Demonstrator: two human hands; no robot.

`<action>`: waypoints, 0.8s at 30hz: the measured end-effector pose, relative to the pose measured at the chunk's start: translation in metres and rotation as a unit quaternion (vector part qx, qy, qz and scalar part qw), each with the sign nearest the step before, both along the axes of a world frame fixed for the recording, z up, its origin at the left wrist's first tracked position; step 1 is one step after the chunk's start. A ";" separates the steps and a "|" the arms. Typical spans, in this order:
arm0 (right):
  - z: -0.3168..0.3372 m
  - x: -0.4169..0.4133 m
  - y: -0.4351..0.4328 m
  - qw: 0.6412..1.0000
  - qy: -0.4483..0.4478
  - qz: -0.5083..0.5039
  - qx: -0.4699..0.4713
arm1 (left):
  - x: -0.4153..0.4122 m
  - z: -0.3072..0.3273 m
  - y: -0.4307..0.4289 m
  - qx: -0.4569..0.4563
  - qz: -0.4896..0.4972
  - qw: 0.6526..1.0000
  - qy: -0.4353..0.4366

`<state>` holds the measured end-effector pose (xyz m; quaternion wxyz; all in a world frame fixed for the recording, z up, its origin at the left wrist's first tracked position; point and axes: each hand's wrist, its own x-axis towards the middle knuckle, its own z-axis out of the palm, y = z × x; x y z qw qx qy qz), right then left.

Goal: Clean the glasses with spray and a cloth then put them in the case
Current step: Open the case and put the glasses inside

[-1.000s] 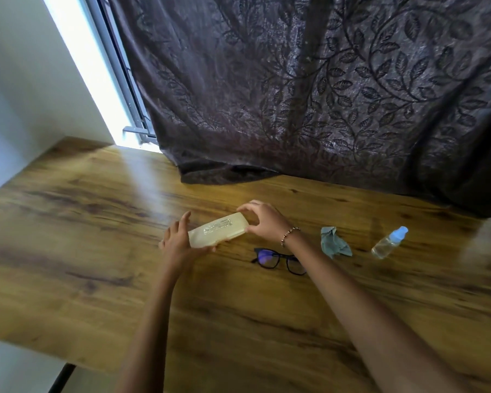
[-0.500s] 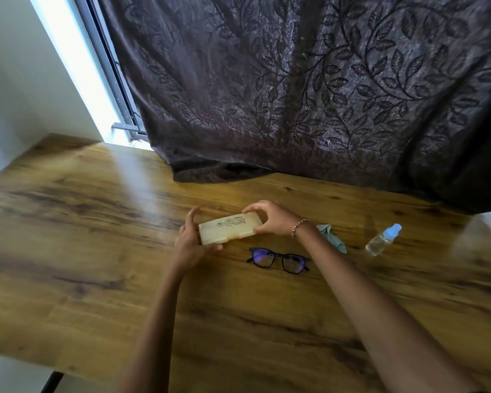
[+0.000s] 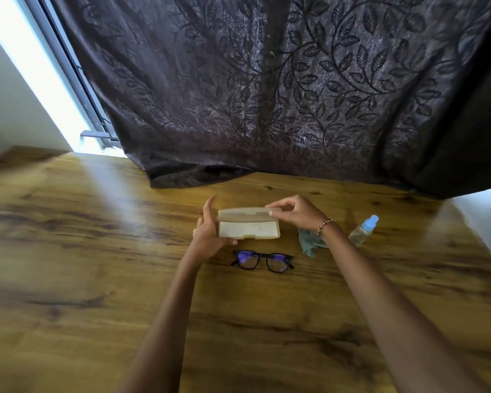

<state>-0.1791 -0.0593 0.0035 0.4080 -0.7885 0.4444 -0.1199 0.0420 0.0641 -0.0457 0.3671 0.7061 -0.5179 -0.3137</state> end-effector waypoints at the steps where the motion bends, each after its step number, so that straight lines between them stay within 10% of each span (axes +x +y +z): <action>1: -0.003 0.000 -0.001 1.000 -0.013 -0.017 0.005 | -0.001 0.000 -0.001 -0.005 -0.007 1.000 -0.012; 14: -0.021 0.017 -0.002 0.991 0.006 -0.129 0.019 | -0.001 -0.001 0.003 0.009 -0.022 0.999 -0.025; 18: -0.011 0.016 0.013 0.979 0.045 -0.141 -0.140 | 0.000 -0.001 0.003 0.020 -0.015 1.000 -0.011; 24: 0.001 0.011 0.054 0.989 0.116 0.060 -0.064 | 0.003 -0.007 0.003 0.038 0.005 0.999 -0.011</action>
